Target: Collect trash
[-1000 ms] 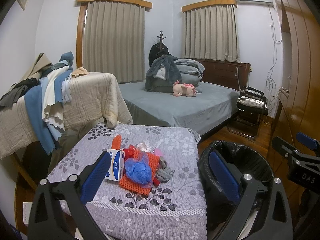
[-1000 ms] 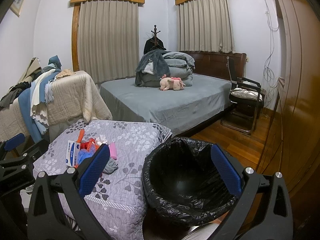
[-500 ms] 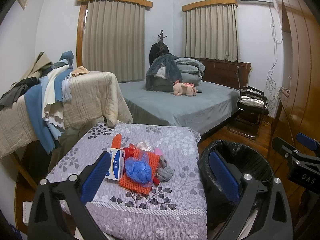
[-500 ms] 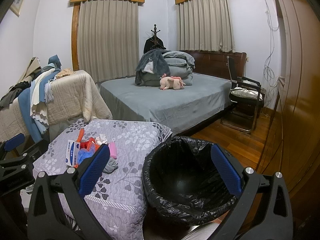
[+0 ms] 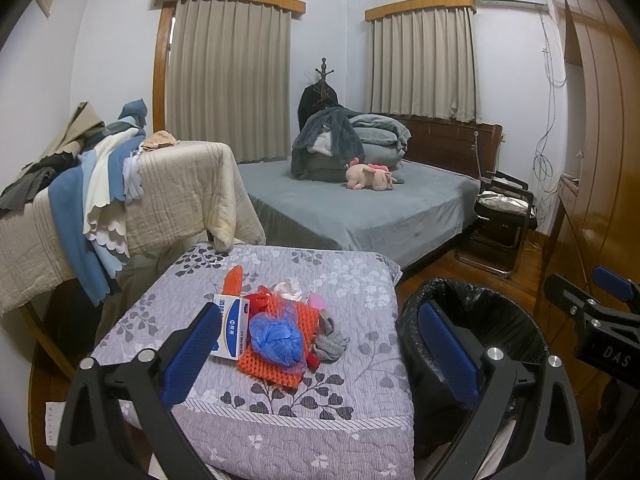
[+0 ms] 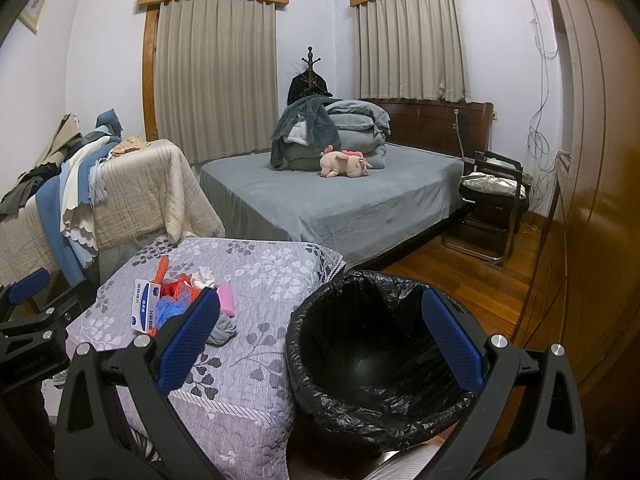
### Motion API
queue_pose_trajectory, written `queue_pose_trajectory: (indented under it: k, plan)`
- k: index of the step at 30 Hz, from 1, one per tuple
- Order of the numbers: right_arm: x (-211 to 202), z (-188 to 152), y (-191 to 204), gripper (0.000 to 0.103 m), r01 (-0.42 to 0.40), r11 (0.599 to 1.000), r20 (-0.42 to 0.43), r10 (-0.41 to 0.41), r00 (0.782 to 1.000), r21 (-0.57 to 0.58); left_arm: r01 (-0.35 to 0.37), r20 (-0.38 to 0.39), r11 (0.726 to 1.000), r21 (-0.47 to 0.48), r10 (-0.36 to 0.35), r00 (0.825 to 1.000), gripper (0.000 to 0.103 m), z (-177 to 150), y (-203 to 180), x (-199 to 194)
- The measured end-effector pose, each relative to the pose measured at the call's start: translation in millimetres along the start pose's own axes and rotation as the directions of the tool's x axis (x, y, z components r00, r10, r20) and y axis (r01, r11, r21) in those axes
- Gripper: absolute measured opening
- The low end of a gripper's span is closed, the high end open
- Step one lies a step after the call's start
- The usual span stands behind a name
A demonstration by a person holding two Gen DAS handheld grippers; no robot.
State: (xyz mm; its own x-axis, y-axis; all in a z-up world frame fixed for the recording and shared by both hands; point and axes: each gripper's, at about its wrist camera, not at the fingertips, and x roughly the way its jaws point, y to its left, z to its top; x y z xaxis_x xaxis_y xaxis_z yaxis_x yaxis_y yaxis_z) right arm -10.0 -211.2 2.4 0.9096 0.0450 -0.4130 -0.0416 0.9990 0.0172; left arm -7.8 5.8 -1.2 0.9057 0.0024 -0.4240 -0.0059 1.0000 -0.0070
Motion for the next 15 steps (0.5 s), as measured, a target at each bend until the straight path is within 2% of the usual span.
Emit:
queue_pose_trajectory:
  k: [15]
  plan:
    - [5.0,-0.2,3.3,0.098,-0.002,1.000,-0.008,0.002,1.000,-0.001,0.000,-0.005,1.000,-0.004,0.000,1.000,0.097,-2.1,1.9,-2.0]
